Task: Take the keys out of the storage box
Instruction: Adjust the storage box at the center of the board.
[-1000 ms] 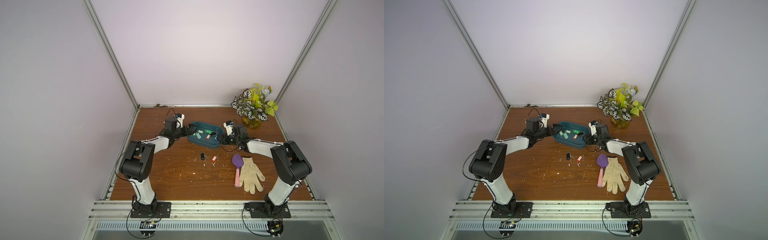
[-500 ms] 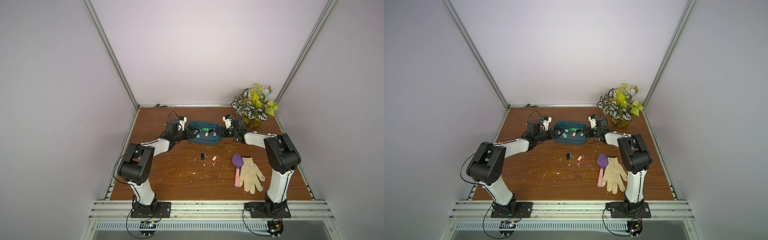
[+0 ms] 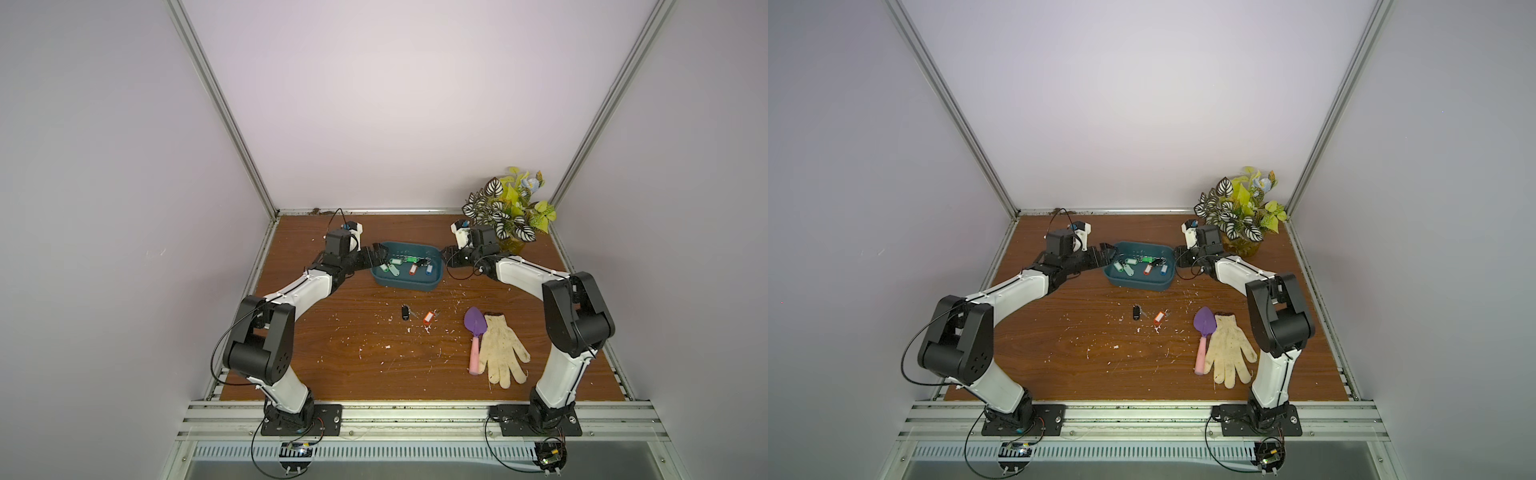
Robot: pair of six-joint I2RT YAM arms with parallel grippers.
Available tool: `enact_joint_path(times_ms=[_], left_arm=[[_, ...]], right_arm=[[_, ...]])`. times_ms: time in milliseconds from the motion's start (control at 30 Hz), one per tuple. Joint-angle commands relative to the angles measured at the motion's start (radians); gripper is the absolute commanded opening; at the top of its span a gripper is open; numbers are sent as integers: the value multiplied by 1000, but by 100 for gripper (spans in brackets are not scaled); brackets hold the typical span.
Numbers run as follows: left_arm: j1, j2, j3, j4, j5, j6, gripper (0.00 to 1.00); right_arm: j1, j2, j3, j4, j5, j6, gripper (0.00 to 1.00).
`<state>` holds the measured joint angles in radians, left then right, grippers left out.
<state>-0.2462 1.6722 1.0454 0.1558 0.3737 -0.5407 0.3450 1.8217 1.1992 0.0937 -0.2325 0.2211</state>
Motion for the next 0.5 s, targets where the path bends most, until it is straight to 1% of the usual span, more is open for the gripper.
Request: enact_joint_path(times_ms=[0, 100, 167, 300, 467], left_arm=[[13, 98, 47, -79, -58, 35, 99], [9, 144, 40, 2, 19, 1, 99], [4, 146, 31, 36, 54, -8, 99], [-19, 128, -6, 73, 93, -16, 99], [-57, 110, -71, 123, 119, -51, 99]], right_arm=[[64, -67, 9, -4, 11, -26, 55], [113, -39, 40, -6, -5, -32, 56], [120, -10, 62, -6, -18, -25, 56], [123, 45, 100, 5, -57, -14, 55], [125, 95, 133, 5, -74, -9, 54]])
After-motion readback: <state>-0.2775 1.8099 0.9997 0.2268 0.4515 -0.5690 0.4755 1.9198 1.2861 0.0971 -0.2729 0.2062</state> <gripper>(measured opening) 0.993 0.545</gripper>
